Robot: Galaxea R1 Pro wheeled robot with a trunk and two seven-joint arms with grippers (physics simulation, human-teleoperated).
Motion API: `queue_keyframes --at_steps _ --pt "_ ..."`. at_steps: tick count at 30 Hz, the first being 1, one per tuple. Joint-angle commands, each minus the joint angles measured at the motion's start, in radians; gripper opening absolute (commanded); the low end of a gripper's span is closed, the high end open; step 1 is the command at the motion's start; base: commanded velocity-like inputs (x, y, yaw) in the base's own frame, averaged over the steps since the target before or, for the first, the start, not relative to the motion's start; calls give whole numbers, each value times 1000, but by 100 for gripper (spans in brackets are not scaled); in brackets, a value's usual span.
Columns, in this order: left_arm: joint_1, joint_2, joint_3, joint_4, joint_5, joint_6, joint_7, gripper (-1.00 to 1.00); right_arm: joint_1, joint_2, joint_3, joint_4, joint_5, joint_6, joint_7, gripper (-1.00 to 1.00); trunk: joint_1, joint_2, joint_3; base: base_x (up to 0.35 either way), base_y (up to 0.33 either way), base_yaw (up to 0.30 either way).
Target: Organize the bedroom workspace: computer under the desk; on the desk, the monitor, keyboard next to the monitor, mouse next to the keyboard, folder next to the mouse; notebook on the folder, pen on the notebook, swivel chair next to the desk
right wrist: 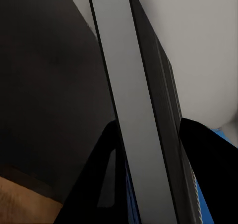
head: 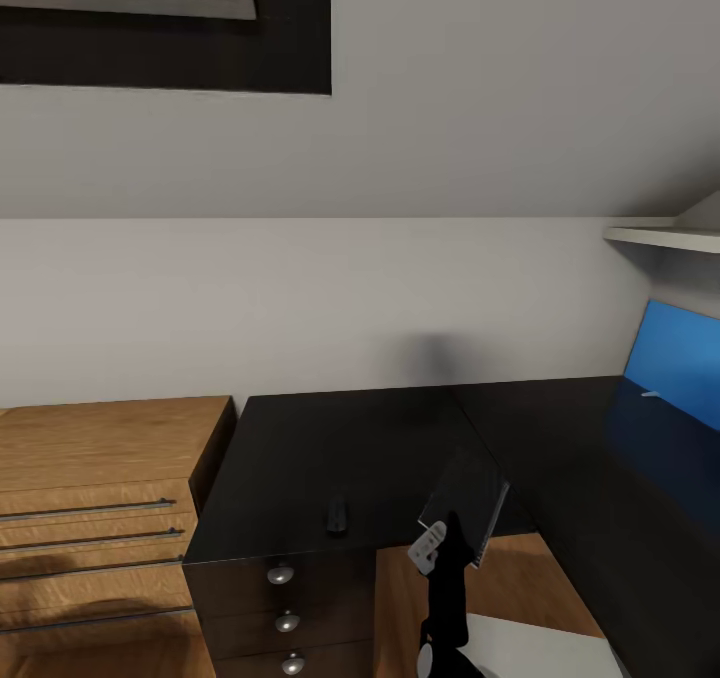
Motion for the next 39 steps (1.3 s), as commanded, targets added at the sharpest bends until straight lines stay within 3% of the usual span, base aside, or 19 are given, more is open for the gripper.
queue_keyframes --at_steps 1,39 --pt "-1 0 9 1 -9 -3 -3 100 -1 0 3 5 5 4 -3 -100 0 -1 -1 0 0 0" --pt "-1 0 9 1 -8 -5 -3 100 -1 2 9 62 4 -28 -2 -100 0 -1 -1 26 0 0"
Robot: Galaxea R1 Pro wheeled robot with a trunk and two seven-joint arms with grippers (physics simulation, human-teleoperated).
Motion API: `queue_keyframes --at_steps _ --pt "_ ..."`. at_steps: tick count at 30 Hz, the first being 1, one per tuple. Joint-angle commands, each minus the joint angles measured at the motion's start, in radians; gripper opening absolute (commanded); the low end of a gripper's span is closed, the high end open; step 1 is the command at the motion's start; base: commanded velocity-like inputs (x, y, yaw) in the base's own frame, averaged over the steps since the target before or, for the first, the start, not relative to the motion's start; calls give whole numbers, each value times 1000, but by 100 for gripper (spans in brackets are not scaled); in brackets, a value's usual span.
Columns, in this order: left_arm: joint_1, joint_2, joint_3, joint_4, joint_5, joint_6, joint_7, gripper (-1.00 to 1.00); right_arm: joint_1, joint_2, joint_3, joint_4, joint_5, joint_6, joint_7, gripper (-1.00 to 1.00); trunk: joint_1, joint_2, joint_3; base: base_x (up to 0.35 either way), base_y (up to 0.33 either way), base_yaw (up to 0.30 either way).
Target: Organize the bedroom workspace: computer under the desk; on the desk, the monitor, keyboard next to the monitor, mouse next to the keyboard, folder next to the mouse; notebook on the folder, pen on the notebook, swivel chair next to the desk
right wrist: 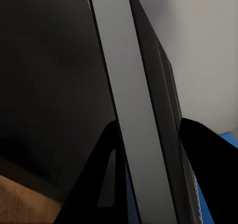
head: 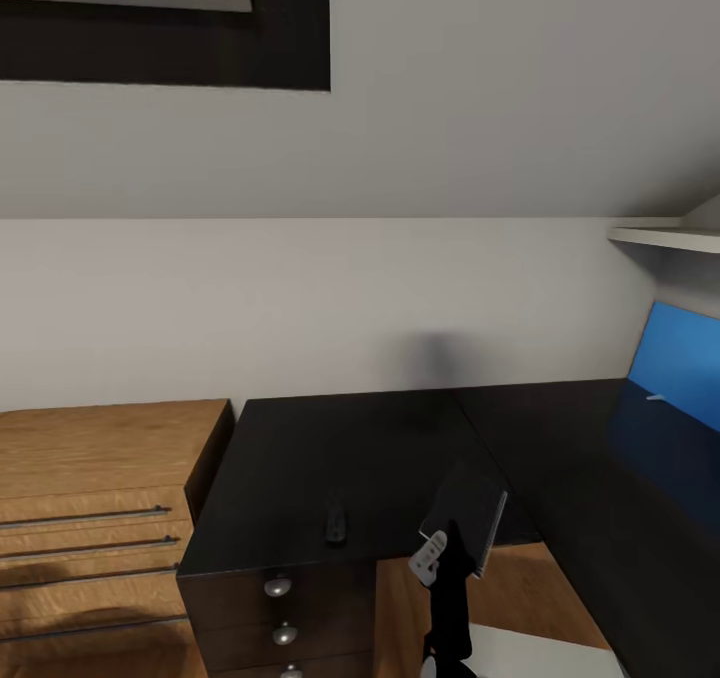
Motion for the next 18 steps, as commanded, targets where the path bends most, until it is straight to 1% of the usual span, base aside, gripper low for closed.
queue_keyframes --at_steps 1,11,18 --pt "-1 0 9 1 -9 -3 -3 100 -1 0 3 5 6 10 -3 -100 0 -1 -1 29 0 0" --pt "-1 0 9 1 -9 -3 -3 100 -1 1 16 54 6 10 12 -100 0 -1 -1 7 0 0" --pt "-1 0 9 1 -9 -3 -2 100 -1 1 70 72 6 15 37 -100 0 -1 -1 0 0 0"
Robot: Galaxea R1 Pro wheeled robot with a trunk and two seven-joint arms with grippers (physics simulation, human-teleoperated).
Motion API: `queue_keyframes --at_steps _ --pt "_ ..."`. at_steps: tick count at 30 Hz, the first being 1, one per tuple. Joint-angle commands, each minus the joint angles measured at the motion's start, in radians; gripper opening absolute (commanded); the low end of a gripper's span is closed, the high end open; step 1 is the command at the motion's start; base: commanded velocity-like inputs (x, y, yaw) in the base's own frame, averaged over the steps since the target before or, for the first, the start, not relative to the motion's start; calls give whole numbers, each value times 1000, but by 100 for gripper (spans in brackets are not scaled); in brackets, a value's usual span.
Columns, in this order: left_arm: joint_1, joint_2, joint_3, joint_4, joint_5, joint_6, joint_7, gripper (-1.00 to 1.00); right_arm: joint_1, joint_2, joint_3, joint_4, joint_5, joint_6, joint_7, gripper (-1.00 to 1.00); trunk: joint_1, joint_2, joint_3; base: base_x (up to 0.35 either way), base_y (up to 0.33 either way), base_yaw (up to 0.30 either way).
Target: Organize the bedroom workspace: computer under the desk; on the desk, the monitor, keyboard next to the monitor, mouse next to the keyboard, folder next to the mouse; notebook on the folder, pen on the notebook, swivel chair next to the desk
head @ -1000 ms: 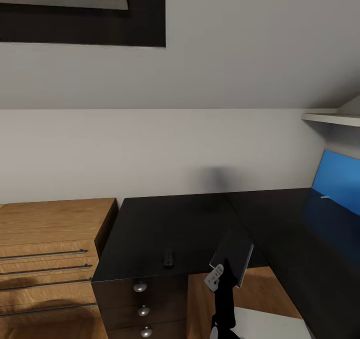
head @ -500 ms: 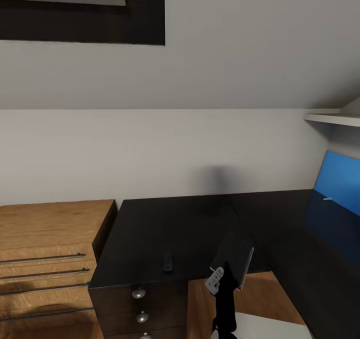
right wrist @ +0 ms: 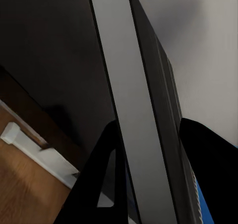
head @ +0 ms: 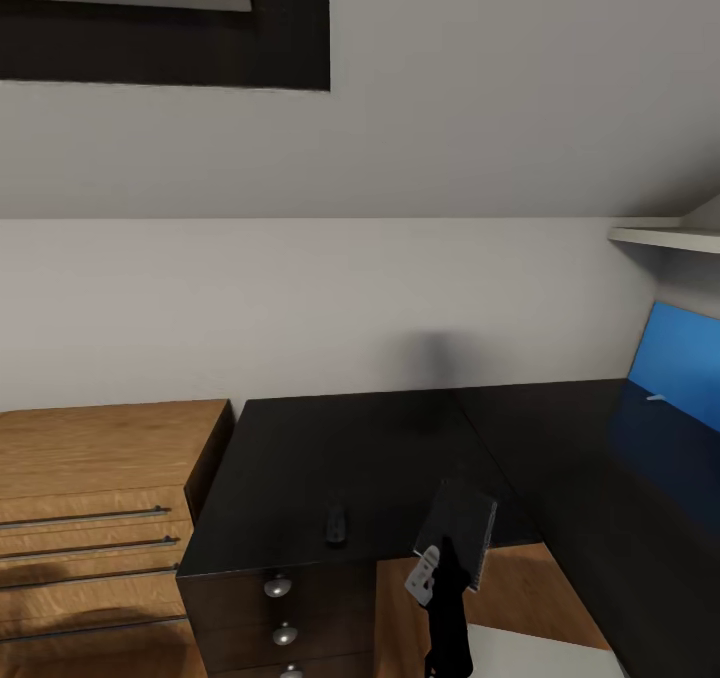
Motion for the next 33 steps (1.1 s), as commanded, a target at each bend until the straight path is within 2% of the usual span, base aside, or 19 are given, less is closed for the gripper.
queue_keyframes --at_steps 1,14,33 --pt "-1 0 9 1 -9 -3 -3 100 -1 0 9 2 4 10 -2 -100 0 -1 -1 0 0 0" --pt "-1 0 8 1 -9 -3 -2 100 -1 -1 21 3 4 11 11 -100 0 -1 -1 81 0 0" --pt "-1 0 8 0 -8 -3 0 100 -1 -1 21 12 4 11 33 -100 0 -1 -1 6 0 0"
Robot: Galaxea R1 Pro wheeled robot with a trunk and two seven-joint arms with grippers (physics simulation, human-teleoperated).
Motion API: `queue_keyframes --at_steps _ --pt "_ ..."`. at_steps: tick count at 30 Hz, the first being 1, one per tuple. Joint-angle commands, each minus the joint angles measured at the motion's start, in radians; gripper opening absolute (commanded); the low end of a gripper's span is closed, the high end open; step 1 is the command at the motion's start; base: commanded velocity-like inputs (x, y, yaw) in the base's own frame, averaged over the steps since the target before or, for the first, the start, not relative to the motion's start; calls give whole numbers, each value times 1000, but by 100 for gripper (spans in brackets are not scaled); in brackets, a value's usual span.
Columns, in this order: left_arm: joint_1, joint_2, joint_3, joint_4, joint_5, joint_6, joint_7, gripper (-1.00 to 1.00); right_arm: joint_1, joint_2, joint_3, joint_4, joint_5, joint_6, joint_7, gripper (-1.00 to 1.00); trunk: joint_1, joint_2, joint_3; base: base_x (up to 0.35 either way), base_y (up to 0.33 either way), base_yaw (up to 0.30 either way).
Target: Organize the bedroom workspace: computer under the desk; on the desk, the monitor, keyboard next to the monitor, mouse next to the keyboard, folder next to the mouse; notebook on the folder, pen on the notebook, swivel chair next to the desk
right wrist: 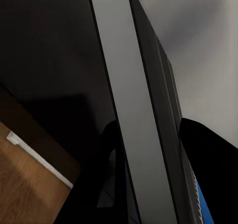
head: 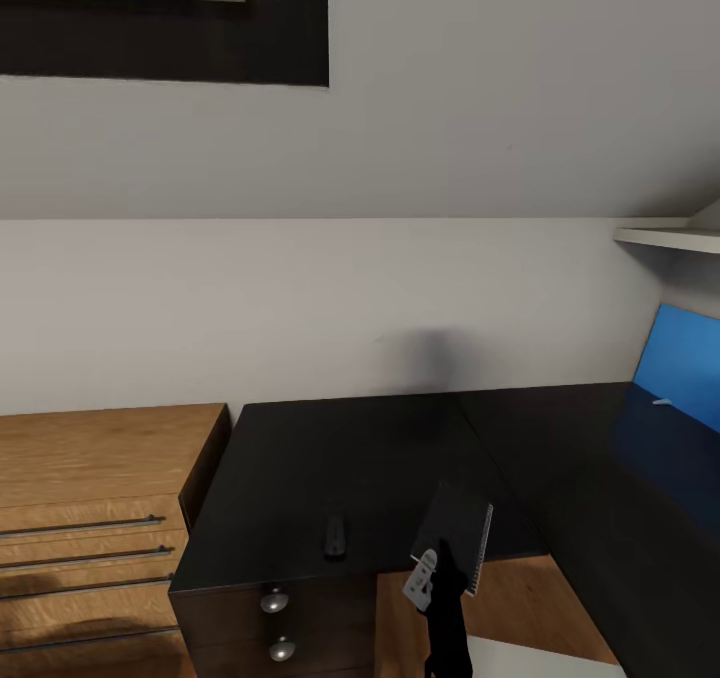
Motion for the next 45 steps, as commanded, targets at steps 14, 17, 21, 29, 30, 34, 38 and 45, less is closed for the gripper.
queue_keyframes --at_steps 14,17,21,29,30,34,38,45 --pt "-1 0 9 0 -10 -3 -5 100 -1 -2 2 1 5 9 -3 -100 23 -43 -20 0 0 0" --pt "-1 0 9 1 -10 -3 -5 100 -1 -2 2 1 5 9 -3 -100 23 -43 -20 0 0 0" --pt "-1 0 9 1 -9 -3 -5 100 -1 -2 2 1 5 9 -2 -100 23 -43 -20 0 0 0" --pt "-1 1 10 1 -9 0 -5 100 -1 -2 2 1 5 9 -2 -100 42 -78 -36 0 0 0" --pt "-1 1 10 1 -9 0 -5 100 -1 -2 2 1 5 9 -2 -100 46 -85 -39 0 0 0" --pt "-1 1 10 1 -9 0 -5 100 -1 -2 2 1 5 9 -2 -100 54 -99 -45 0 0 0" --pt "-1 0 9 1 -9 0 -5 100 -1 -2 2 1 5 9 -3 -100 54 -99 -45 0 0 0" --pt "-1 0 9 1 -9 0 -5 100 -1 -2 2 1 5 9 -3 -100 54 -99 -45 0 0 0"
